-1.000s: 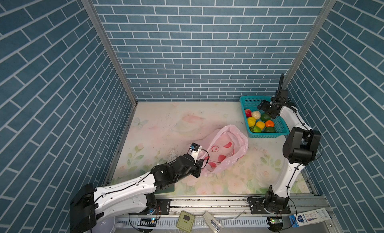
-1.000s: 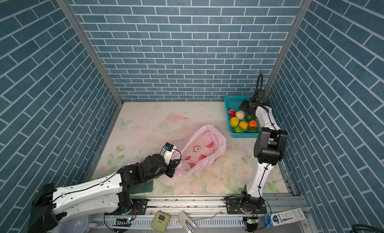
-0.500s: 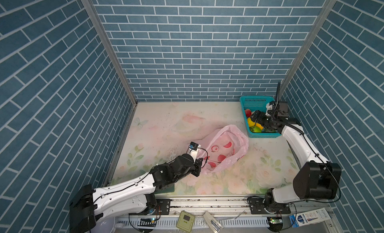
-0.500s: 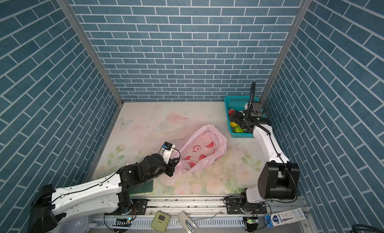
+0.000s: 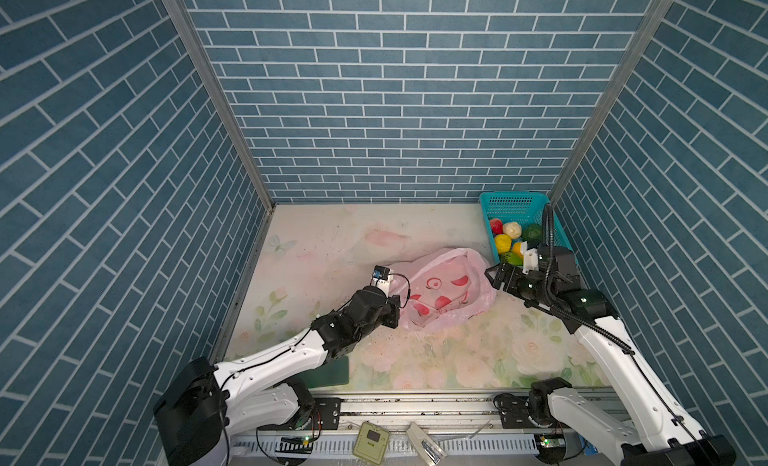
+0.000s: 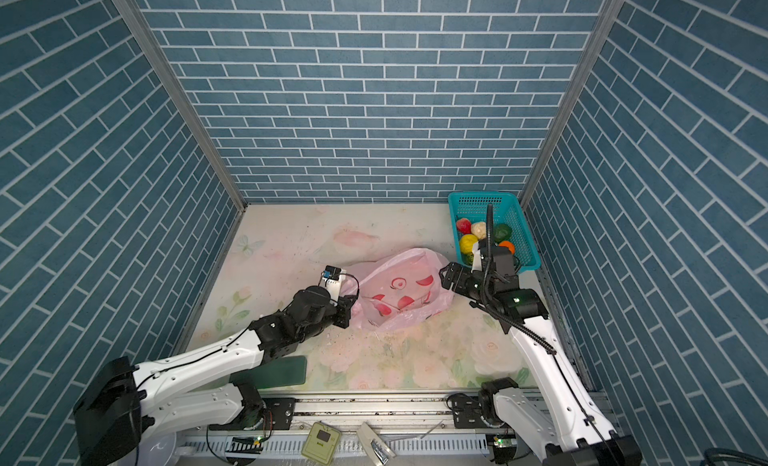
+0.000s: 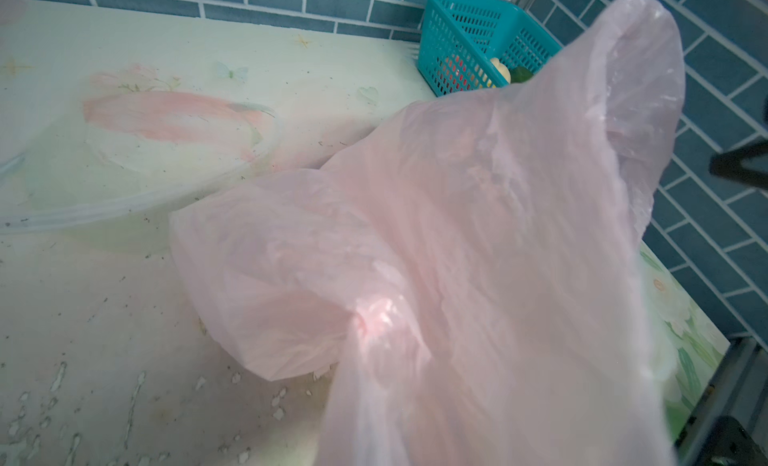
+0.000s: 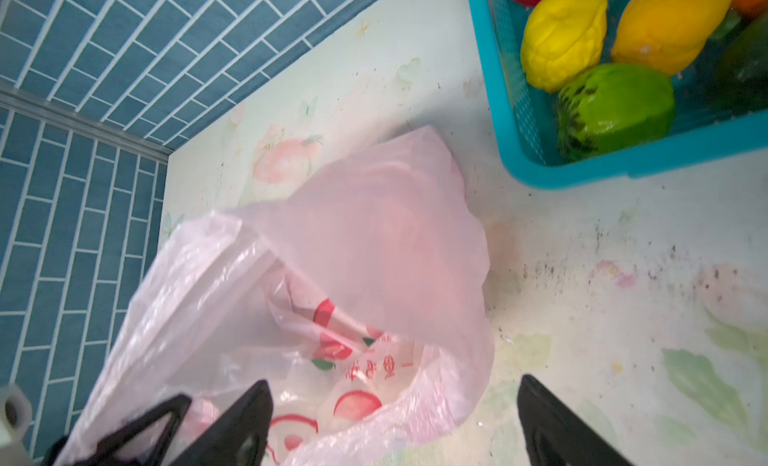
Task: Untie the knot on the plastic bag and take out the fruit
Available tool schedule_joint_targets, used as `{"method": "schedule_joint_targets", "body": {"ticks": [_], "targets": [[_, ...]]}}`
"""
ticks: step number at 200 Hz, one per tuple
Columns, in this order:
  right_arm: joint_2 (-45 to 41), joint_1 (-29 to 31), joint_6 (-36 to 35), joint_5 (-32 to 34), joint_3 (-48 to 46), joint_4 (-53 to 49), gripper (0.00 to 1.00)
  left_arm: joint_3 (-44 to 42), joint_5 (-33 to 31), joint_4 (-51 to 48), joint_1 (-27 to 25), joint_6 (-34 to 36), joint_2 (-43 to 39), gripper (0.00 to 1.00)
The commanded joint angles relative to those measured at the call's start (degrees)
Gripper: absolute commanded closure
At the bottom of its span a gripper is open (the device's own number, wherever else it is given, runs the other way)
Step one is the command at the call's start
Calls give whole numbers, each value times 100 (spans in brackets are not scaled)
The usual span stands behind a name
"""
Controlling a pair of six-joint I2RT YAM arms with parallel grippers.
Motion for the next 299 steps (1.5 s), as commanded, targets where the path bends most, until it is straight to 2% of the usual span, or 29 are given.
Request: {"method": "schedule_joint_targets", "body": {"ticks": [1,31,78,144,182,224,242,262,299], "targets": [[-390,164,390,190,-321,-346,9,328,443,558,469,293,408,100],[-655,214,400,268,-459,-537,9,871,894,898,1064,537,1153,100],[-702,216,369,307,-523,-548,9,1675,1308,1065,1680,774,2149,100],[-362,214,202,280,-467,-300,8,1991,1622,1052,1885,1075,2583,100],[-114,219,50,264,-340,-216,7,1942,2092,902,1885,1143,2384,43],[16,210,-117,292,-295,-117,6,1749,2445,478,1843,1328,1769,9],[40,203,-280,423,-269,-76,4,1591,2463,183,1788,1476,1346,1],[117,191,-500,632,-269,52,1,1354,2364,-147,1727,1648,833,0],[385,-111,-1060,622,-377,696,1,640,1367,-422,1717,1663,-292,0]]}}
